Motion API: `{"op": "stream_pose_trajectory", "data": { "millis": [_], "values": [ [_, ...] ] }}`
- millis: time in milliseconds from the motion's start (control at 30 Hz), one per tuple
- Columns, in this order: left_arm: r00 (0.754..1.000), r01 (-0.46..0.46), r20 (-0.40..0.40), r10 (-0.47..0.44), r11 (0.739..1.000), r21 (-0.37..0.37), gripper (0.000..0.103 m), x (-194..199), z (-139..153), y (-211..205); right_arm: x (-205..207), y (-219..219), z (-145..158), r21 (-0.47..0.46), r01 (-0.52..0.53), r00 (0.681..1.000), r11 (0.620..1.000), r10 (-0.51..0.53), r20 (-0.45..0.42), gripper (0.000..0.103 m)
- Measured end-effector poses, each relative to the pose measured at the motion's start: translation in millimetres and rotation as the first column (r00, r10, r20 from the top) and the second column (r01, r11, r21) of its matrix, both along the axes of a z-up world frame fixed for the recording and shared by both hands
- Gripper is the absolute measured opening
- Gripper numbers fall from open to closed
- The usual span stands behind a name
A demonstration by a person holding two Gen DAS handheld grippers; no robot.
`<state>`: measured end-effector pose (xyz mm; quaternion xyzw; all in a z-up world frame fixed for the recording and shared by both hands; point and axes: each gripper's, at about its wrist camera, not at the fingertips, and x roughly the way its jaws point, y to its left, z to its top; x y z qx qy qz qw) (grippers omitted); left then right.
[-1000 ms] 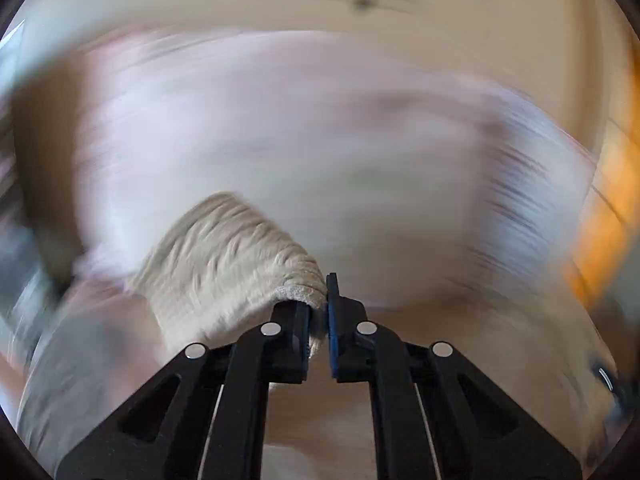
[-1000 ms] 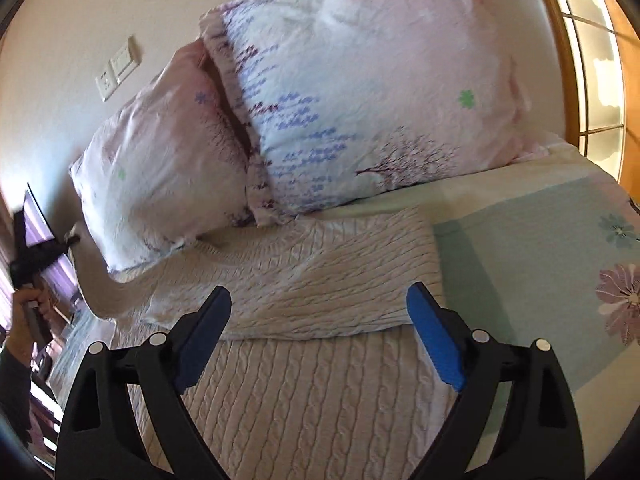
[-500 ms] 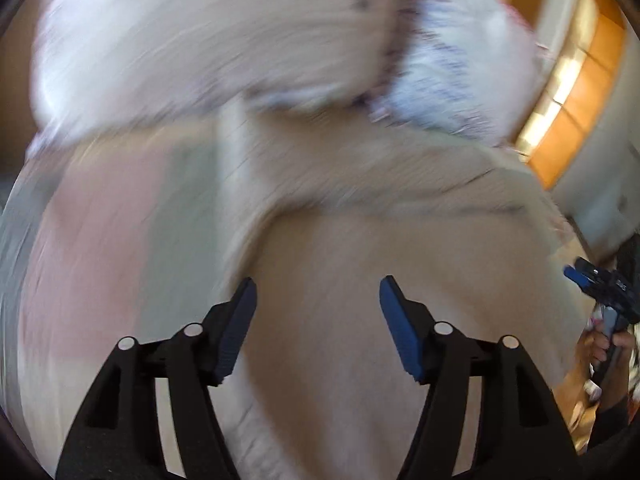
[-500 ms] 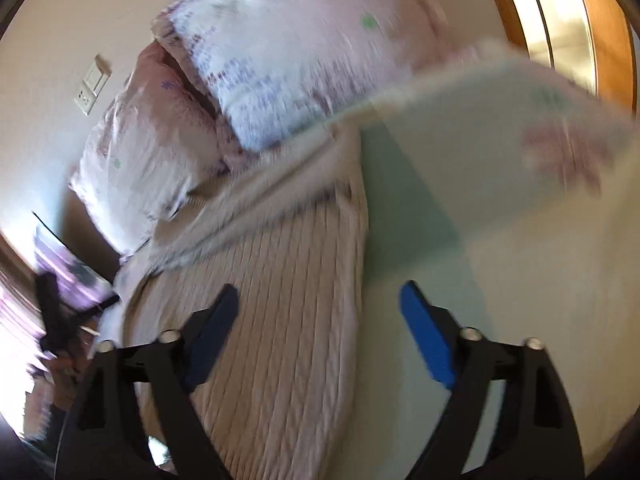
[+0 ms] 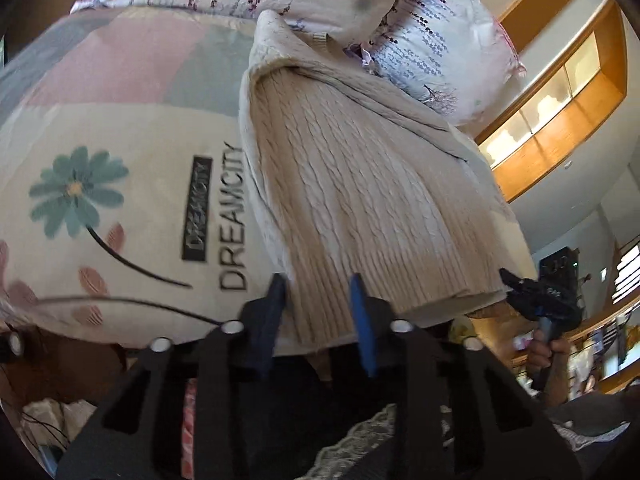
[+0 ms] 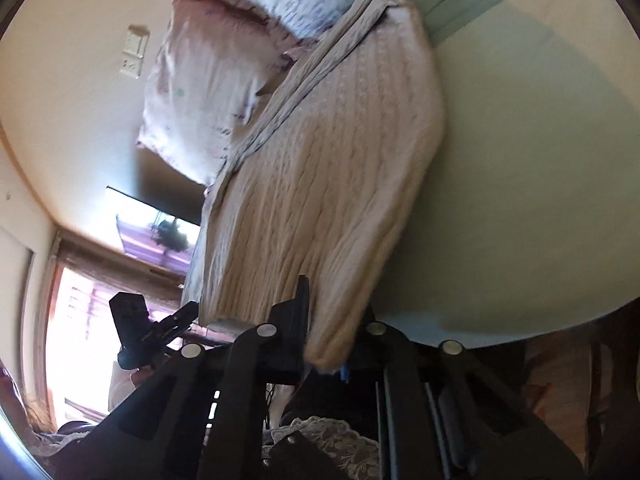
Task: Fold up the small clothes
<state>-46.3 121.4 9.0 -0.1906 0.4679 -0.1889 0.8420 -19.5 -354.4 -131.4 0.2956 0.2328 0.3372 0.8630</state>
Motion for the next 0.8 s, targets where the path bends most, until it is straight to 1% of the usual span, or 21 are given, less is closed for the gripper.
{"op": "stream_pose_trajectory", "data": {
  "millis": [33, 100, 133, 200, 233, 267, 300, 333, 367, 433, 467, 500, 533, 567, 600, 633, 667, 700, 733, 767, 800],
  "values": [
    [1.0, -0.001, -0.011, 0.0, 1.0, -0.022, 0.021, 1.9, -2.9, -1.3, 1.3, 1.5, 3.0, 0.003, -0.005, 1.0, 1.0, 0.005, 0.007, 0.008],
    [1.0, 0.0, -0.021, 0.0, 1.0, -0.024, 0.009, 7.1, -5.0, -6.1, 0.9, 2.8, 13.0, 0.015, -0.014, 0.999, 1.0, 0.013, 0.047, 0.007],
    [1.0, 0.011, -0.013, -0.011, 1.0, -0.019, 0.008, 11.2, -5.3, -10.1, 0.0, 1.7, 15.6, 0.019, -0.012, 0.998, 1.0, 0.011, 0.064, 0.007],
    [1.0, 0.021, 0.003, -0.021, 0.998, -0.058, 0.007, 19.4, 1.4, -8.6, 2.1, -5.4, 37.4, 0.046, -0.002, 0.992, 0.999, -0.004, 0.13, 0.007],
    [0.999, 0.021, 0.028, -0.019, 0.997, -0.075, 0.007, 33.3, 13.3, -4.7, 4.5, -10.1, 53.2, 0.063, 0.009, 0.985, 0.998, -0.019, 0.169, 0.007],
    [0.998, 0.016, 0.062, -0.011, 0.997, -0.079, 0.006, 46.8, 24.9, -0.3, 9.3, -16.7, 73.7, 0.086, 0.018, 0.976, 0.996, -0.037, 0.215, 0.007],
    [0.994, 0.008, 0.105, 0.001, 0.997, -0.082, 0.006, 60.8, 38.4, 5.3, 14.1, -21.0, 86.8, 0.101, 0.022, 0.969, 0.995, -0.046, 0.244, 0.007],
    [0.985, -0.011, 0.172, 0.025, 0.997, -0.081, 0.006, 87.0, 60.0, 13.2, 24.4, -26.1, 113.2, 0.123, 0.032, 0.953, 0.992, -0.067, 0.297, 0.006],
    [0.976, -0.03, 0.212, 0.046, 0.997, -0.077, 0.006, 104.5, 72.8, 17.8, 33.1, -27.6, 130.1, 0.128, 0.043, 0.942, 0.991, -0.083, 0.325, 0.006],
    [0.954, -0.074, 0.287, 0.089, 0.995, -0.065, 0.006, 147.6, 98.1, 24.2, 65.2, -29.9, 175.9, 0.131, 0.09, 0.912, 0.987, -0.135, 0.388, 0.006],
    [0.938, -0.109, 0.323, 0.123, 0.992, -0.06, 0.006, 179.2, 109.7, 25.8, 78.2, -32.3, 188.0, 0.135, 0.106, 0.903, 0.985, -0.152, 0.401, 0.006],
    [0.932, -0.126, 0.334, 0.139, 0.99, -0.059, 0.006, 198.7, 113.9, 25.5, 101.6, -31.3, 205.9, 0.147, 0.135, 0.896, 0.98, -0.184, 0.404, 0.006],
    [0.93, -0.147, 0.332, 0.157, 0.988, -0.055, 0.007, 225.7, 115.5, 24.2, 128.1, -31.1, 218.2, 0.167, 0.155, 0.9, 0.974, -0.209, 0.383, 0.007],
    [0.935, -0.178, 0.305, 0.183, 0.983, -0.043, 0.012, 259.8, 108.9, 23.9, 148.8, -30.5, 223.3, 0.176, 0.178, 0.907, 0.968, -0.231, 0.352, 0.012],
    [0.944, -0.189, 0.267, 0.194, 0.981, -0.044, 0.018, 281.9, 99.7, 24.0, 179.4, -28.9, 225.9, 0.164, 0.221, 0.923, 0.961, -0.261, 0.284, 0.021],
    [0.953, -0.211, 0.217, 0.214, 0.977, -0.034, 0.026, 301.2, 87.4, 25.8, 207.1, -25.4, 225.3, 0.107, 0.285, 0.931, 0.953, -0.301, 0.207, 0.056],
    [0.95, -0.274, 0.156, 0.272, 0.962, -0.005, 0.044, 319.2, 71.7, 31.6, 221.4, -22.3, 224.5, 0.051, 0.335, 0.927, 0.941, -0.339, 0.159, 0.075],
    [0.945, -0.306, 0.121, 0.305, 0.952, -0.016, 0.052, 323.6, 63.0, 38.8, 231.6, -21.1, 221.1, -0.002, 0.372, 0.922, 0.928, -0.369, 0.116, 0.074],
    [0.945, -0.31, 0.089, 0.315, 0.949, -0.064, 0.053, 323.8, 54.8, 47.9, 230.9, -22.6, 217.5, 0.002, 0.354, 0.928, 0.935, -0.352, 0.125, 0.074],
    [0.954, -0.285, 0.057, 0.295, 0.948, -0.14, 0.057, 318.1, 43.8, 58.4, 224.9, -25.5, 214.1, 0.012, 0.339, 0.929, 0.941, -0.336, 0.154, 0.079],
    [0.957, -0.275, 0.051, 0.285, 0.949, -0.152, 0.064, 313.3, 39.8, 61.4, 213.1, -29.0, 211.2, 0.004, 0.358, 0.914, 0.934, -0.351, 0.202, 0.084]
  ]
}}
